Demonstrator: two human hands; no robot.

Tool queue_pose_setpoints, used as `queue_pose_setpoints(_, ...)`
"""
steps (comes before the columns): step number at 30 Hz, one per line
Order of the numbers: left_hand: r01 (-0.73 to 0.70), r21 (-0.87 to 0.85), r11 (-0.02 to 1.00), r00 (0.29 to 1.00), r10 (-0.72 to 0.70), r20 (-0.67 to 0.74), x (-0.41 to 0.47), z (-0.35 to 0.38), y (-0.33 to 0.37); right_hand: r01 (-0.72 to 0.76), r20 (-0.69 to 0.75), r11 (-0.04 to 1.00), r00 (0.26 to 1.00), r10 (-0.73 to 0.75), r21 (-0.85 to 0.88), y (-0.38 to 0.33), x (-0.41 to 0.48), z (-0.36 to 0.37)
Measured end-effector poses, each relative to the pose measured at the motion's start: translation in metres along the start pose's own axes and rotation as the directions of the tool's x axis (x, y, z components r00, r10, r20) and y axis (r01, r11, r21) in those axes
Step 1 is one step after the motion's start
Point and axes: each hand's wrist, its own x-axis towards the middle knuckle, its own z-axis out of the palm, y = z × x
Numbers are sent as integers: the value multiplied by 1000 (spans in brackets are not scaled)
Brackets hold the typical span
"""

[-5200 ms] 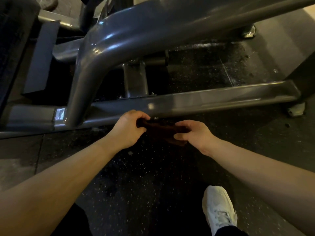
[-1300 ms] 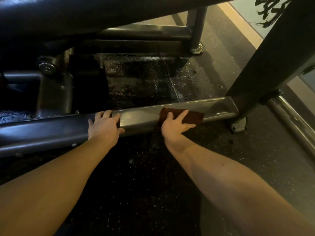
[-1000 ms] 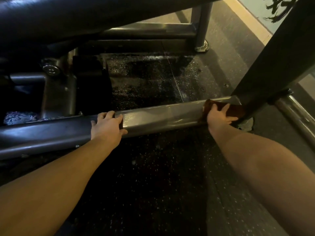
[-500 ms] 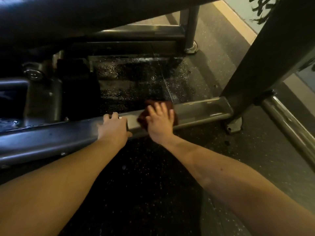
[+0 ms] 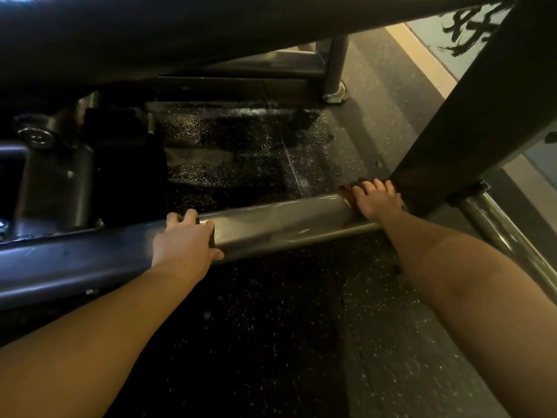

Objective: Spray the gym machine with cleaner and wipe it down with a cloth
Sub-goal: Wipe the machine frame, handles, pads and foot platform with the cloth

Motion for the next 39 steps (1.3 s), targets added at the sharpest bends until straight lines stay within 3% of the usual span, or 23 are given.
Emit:
queue_pose_setpoints(5, -6, 6, 1000, 1000, 6, -16, -1, 3, -1, -126, -24, 971, 991, 134, 201, -21, -42, 12)
queue_pose_setpoints(9, -16, -4, 1000, 999, 16, -39, -3, 3, -2, -107, 52, 969, 994, 98, 223, -62, -89, 29)
queue_pose_setpoints(14, -57, -71, 996, 996, 52, -76, -19, 4, -12, 141, 176, 983, 971, -161, 120, -129, -145, 38)
queue_pose_setpoints(18, -75, -169, 983, 992, 55, -116, -30, 8, -47, 343, 170, 936, 921, -352, 80, -186, -194, 63)
queue_pose_setpoints(22, 51, -118, 992, 983, -71, -172, -49, 18, -104, 648, 112, 761, 754, -648, 38, -233, -238, 96)
queue_pose_setpoints(26, 191, -155, 969, 966, -213, -145, -71, 28, -156, 766, 44, 638, 642, -766, -73, -233, -231, 95)
queue_pose_setpoints(28, 260, -186, 947, 946, -289, -147, -77, 31, -174, 741, 20, 663, 668, -744, -103, -215, -212, 89)
queue_pose_setpoints(32, 345, -224, 912, 919, -376, -115, -81, 38, -203, 433, 23, 901, 901, -432, -31, -189, -182, 72)
queue_pose_setpoints(36, 326, -174, 929, 932, -347, -108, -82, 41, -217, 357, 23, 934, 934, -357, -14, -207, -191, 78)
queue_pose_setpoints(39, 288, -166, 943, 942, -310, -129, -83, 43, -227, 451, 15, 893, 893, -451, -2, -230, -204, 83)
